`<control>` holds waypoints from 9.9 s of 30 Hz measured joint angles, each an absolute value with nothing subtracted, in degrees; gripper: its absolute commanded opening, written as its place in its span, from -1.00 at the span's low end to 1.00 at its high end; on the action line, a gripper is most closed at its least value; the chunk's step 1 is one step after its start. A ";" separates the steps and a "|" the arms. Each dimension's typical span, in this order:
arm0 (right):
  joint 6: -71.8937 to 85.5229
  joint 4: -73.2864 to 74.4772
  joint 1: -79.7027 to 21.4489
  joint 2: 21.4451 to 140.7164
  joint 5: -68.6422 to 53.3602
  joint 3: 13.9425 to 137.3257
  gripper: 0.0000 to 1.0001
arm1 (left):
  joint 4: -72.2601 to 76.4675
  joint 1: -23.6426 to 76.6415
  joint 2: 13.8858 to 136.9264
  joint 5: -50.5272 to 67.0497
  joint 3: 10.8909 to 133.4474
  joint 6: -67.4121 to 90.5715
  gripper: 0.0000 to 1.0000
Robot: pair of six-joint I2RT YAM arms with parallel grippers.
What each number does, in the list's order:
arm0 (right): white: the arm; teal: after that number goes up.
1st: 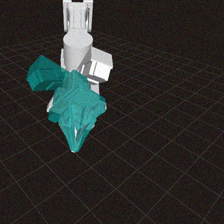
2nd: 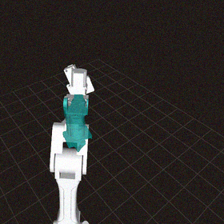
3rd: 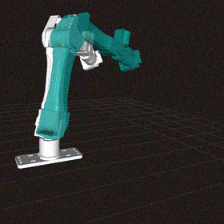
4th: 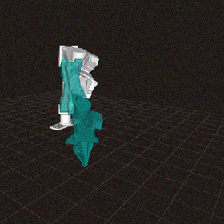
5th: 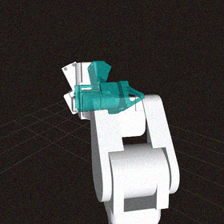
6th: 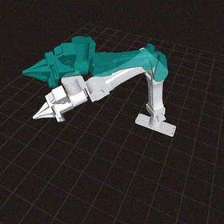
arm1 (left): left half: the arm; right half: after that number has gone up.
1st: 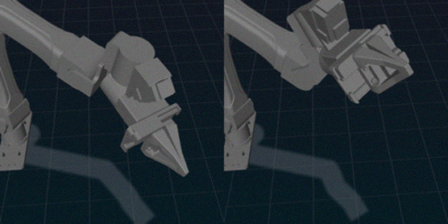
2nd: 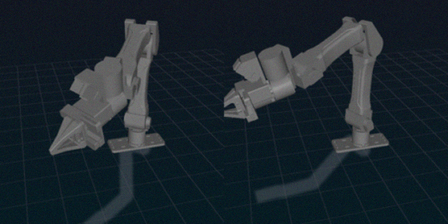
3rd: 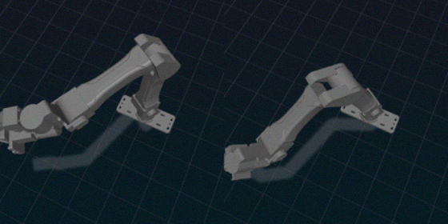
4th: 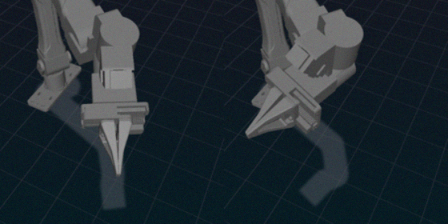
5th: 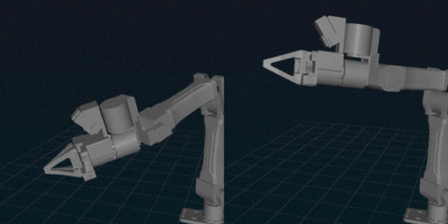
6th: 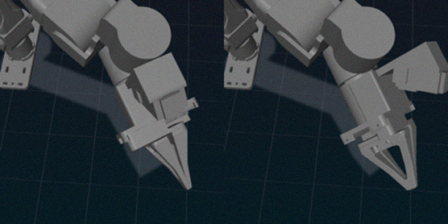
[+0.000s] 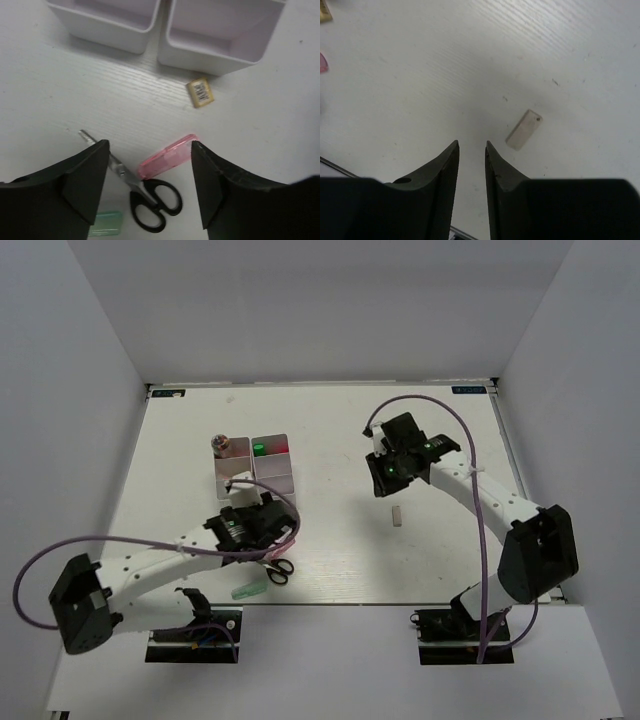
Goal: Sort the stationery into containers
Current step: Grab a piece of stationery with the left arm, then place the stationery into the container, then grab a piece of stationery with the right arm, then place the stationery into the container
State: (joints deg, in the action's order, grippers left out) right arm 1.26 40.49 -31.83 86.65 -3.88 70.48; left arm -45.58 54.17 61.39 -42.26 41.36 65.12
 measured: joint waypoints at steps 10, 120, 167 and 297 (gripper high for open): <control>7.68 36.53 -27.81 80.49 -5.65 62.72 -0.41 | -43.07 57.21 76.05 -49.76 47.40 73.89 0.16; 14.61 28.53 -12.19 78.00 -23.92 56.38 -0.46 | -31.68 58.33 107.61 -62.33 55.51 80.84 0.10; 11.42 29.56 -11.25 78.13 -29.08 56.36 -0.22 | -43.55 41.95 87.81 -38.65 71.44 56.29 -0.98; -15.42 23.62 -44.42 121.95 -30.94 109.27 -1.00 | -61.69 39.79 32.95 -27.62 44.31 32.25 1.00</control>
State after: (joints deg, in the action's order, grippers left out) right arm -15.42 23.62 -44.42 121.95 -30.94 109.27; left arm -61.69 39.79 32.95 -27.62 44.31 32.25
